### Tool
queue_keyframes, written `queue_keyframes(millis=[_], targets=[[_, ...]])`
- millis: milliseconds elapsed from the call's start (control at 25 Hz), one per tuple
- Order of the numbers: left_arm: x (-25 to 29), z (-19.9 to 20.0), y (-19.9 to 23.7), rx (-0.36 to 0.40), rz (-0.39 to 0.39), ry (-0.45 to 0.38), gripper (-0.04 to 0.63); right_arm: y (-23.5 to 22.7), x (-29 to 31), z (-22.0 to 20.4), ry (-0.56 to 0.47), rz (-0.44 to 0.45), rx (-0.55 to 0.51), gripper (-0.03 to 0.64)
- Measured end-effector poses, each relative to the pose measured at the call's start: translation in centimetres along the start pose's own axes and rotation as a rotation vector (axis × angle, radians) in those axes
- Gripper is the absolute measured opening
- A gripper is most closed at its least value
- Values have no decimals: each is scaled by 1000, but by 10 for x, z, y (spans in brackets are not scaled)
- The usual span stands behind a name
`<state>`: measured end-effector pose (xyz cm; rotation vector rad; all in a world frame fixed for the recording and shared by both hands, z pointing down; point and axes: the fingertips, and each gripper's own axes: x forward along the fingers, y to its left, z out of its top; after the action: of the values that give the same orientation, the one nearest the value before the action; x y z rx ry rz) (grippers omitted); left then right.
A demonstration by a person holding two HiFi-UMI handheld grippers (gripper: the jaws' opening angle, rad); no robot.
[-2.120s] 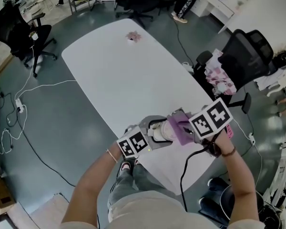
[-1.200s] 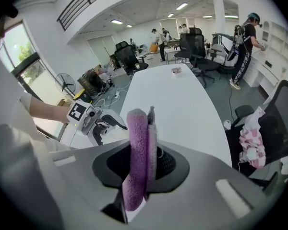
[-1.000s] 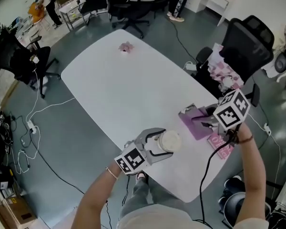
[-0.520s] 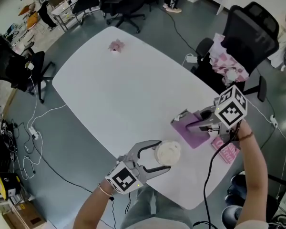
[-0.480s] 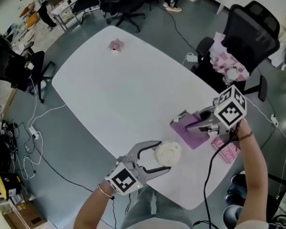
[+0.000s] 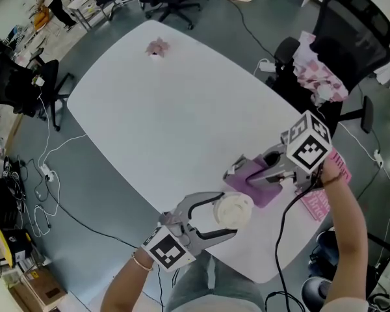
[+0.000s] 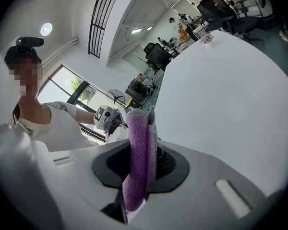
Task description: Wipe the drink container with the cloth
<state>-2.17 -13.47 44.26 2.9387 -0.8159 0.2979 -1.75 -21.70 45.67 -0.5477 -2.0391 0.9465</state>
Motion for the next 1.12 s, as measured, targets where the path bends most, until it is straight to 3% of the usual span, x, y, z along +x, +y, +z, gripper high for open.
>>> queue_keyframes(millis=[1120], targets=[[-2,-2,0,-19,6,-8,376,-18,29,-6,81,19,3,69]])
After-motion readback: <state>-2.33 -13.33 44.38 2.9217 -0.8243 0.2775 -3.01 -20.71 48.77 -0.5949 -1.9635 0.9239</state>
